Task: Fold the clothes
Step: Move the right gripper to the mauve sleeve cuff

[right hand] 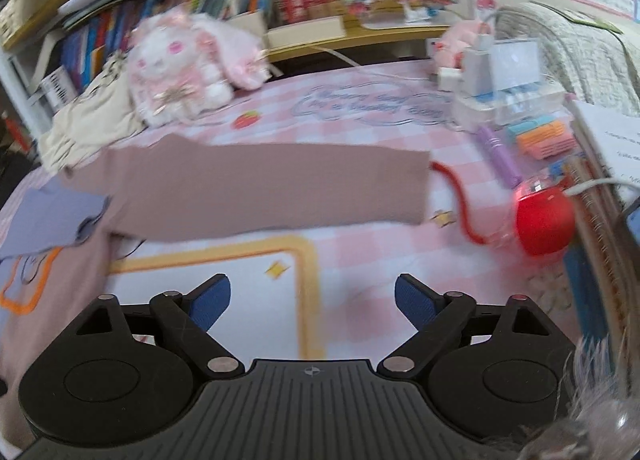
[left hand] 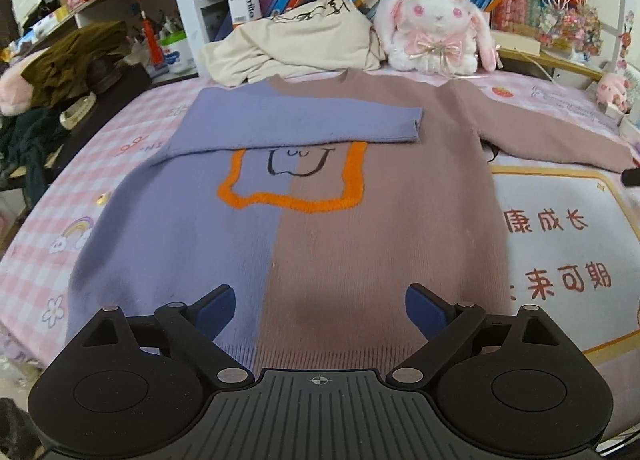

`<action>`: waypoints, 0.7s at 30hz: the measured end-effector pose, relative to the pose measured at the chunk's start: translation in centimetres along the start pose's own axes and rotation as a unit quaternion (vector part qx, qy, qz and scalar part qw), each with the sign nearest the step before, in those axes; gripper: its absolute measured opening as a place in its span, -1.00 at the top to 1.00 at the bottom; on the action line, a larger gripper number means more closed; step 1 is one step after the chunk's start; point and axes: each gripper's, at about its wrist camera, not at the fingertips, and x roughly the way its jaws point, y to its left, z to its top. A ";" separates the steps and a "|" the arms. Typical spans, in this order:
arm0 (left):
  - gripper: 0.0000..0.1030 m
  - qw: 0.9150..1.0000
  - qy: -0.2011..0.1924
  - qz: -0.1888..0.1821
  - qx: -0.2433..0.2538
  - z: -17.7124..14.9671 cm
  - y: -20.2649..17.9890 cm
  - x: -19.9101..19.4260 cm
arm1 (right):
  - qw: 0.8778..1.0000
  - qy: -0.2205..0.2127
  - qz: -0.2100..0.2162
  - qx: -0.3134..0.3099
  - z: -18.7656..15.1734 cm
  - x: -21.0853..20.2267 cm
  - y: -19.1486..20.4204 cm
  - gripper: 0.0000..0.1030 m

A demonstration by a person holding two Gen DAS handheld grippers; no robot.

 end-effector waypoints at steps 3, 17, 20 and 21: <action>-0.85 1.000 0.002 0.011 -0.002 -0.2 -0.3 -0.4 | 1.000 -0.001 -0.002 0.015 1.0 0.7 -1.9 -0.66; -0.86 0.999 0.014 0.047 -0.012 -1.0 -0.6 -1.5 | 0.994 -0.029 0.017 0.105 3.6 4.2 -5.8 0.03; -0.86 0.999 0.016 0.049 -0.013 -0.9 -0.6 -1.5 | 0.990 -0.031 0.038 0.136 3.8 4.5 -6.4 0.16; -0.86 0.999 0.017 0.049 -0.012 -0.9 -0.7 -1.4 | 0.988 -0.032 0.044 0.146 3.9 4.5 -6.6 0.16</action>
